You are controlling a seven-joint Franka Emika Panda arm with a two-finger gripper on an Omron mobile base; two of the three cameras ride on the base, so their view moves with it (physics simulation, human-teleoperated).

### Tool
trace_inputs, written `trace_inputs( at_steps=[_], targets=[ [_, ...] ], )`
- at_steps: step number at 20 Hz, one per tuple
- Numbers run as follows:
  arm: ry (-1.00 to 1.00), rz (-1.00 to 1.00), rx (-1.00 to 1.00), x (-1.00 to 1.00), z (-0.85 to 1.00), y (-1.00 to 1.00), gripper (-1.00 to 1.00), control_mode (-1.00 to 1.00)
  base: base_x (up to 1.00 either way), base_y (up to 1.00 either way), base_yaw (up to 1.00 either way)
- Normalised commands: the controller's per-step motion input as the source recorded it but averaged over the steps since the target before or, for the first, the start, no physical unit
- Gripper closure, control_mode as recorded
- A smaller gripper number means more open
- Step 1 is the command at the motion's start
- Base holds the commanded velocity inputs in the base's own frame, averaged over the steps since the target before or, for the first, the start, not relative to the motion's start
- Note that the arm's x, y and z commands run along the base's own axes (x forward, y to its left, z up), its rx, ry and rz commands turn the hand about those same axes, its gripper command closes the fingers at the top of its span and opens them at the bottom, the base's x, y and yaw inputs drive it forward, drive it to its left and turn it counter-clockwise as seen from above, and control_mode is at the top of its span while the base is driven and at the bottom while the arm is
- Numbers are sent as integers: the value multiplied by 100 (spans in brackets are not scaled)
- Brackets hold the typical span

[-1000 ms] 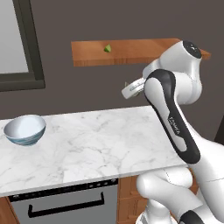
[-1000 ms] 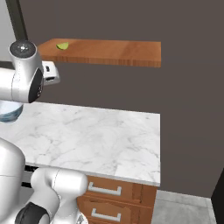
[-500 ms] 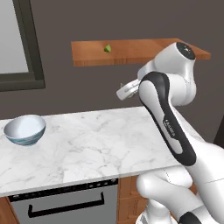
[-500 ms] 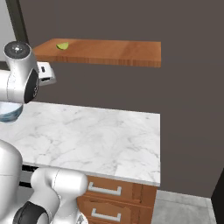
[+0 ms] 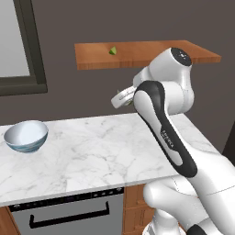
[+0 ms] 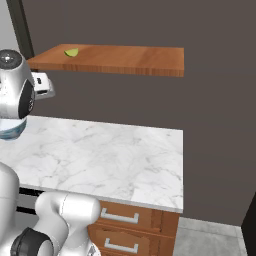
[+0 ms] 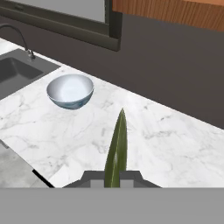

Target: Pick the lemon wedges from the cabinet and place them in one bowl. Pick the bell pepper from the sink and place it in the other bowl.

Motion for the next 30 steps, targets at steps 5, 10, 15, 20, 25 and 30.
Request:
trace_inputs(
  at_steps=[5, 10, 15, 20, 25, 30],
  targets=[
    [0, 0, 0, 0, -1, 8, 100, -100, 0, 0, 0],
    [-5, 2, 0, -1, 0, -17, 100, -100, 0, 0, 0],
    [-4, 1, 0, -3, 0, -15, 100, -100, 0, 0, 0],
    [0, 0, 0, 0, 0, -3, 100, -100, 0, 0, 0],
    [0, 0, 0, 0, 0, 0, 100, -100, 0, 0, 0],
    [0, 0, 0, 0, 0, 0, 100, -100, 0, 0, 0]
  ],
)
